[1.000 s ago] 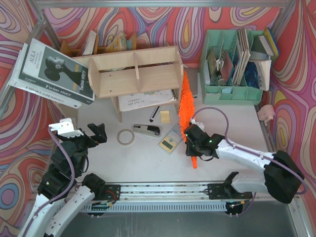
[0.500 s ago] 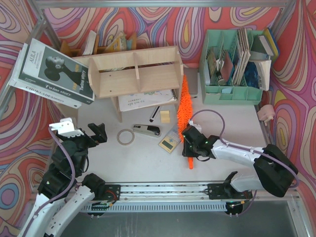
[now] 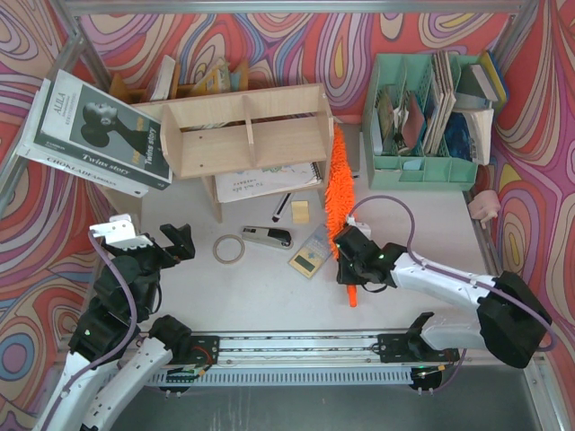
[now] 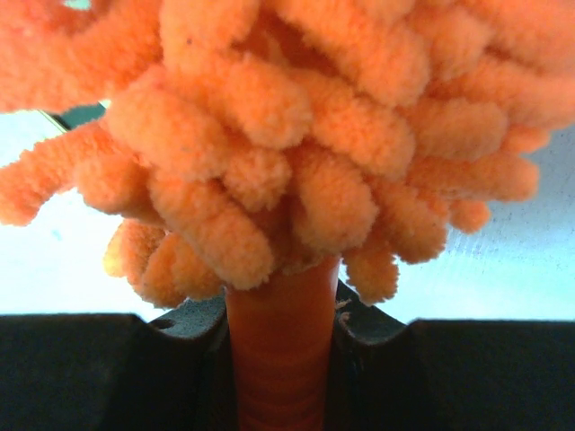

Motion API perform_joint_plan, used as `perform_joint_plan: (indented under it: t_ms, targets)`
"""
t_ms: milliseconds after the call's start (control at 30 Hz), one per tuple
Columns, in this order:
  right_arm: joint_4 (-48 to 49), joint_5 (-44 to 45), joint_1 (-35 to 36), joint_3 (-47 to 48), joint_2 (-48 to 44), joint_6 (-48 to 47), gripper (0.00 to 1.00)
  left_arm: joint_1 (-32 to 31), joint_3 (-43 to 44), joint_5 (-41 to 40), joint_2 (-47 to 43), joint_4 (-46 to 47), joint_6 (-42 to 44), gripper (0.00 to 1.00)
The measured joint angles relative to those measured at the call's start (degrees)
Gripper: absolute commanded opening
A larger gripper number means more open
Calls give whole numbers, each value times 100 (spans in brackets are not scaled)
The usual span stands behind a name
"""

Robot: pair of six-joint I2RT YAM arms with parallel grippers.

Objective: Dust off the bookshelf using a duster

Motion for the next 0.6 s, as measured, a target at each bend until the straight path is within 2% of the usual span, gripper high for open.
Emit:
perform_joint_plan:
  t_ms: [600]
  targets:
    - [-247, 140, 299, -2, 407, 177, 0, 7, 0, 26, 0, 0, -17, 98]
